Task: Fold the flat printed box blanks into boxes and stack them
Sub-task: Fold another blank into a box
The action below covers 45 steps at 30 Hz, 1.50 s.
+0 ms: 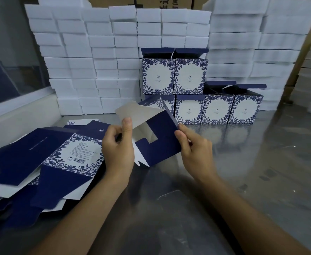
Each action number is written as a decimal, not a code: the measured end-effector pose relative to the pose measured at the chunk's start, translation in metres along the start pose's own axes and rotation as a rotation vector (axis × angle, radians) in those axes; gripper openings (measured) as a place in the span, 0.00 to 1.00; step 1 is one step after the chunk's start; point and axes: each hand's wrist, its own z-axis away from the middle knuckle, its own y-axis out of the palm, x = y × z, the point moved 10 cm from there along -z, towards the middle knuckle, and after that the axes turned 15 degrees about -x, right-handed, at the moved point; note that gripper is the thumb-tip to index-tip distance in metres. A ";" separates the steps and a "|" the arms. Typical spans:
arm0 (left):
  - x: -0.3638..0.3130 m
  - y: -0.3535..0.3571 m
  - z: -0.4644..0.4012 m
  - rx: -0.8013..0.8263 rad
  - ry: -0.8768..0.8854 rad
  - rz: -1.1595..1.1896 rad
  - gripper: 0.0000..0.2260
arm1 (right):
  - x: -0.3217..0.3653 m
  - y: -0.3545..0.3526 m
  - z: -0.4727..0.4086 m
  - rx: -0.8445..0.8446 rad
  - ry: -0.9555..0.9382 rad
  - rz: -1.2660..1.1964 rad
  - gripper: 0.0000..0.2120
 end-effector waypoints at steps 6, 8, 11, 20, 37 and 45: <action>0.004 -0.008 -0.006 -0.060 -0.112 0.024 0.22 | 0.011 0.009 0.004 0.036 -0.087 -0.037 0.18; 0.005 -0.009 -0.005 -0.066 -0.121 0.027 0.22 | 0.007 0.007 0.002 0.025 -0.080 -0.019 0.17; 0.004 -0.007 -0.005 -0.062 -0.131 0.039 0.21 | 0.000 0.003 0.000 0.012 -0.034 0.008 0.17; -0.016 0.001 -0.005 0.030 0.067 0.005 0.20 | -0.005 0.018 0.006 0.157 0.060 -0.052 0.27; -0.036 0.022 0.017 0.308 0.223 0.064 0.14 | 0.035 0.006 -0.004 0.085 -0.088 -0.152 0.07; -0.032 0.029 0.029 0.357 0.183 0.211 0.23 | 0.029 0.000 -0.006 -0.012 0.061 -0.256 0.03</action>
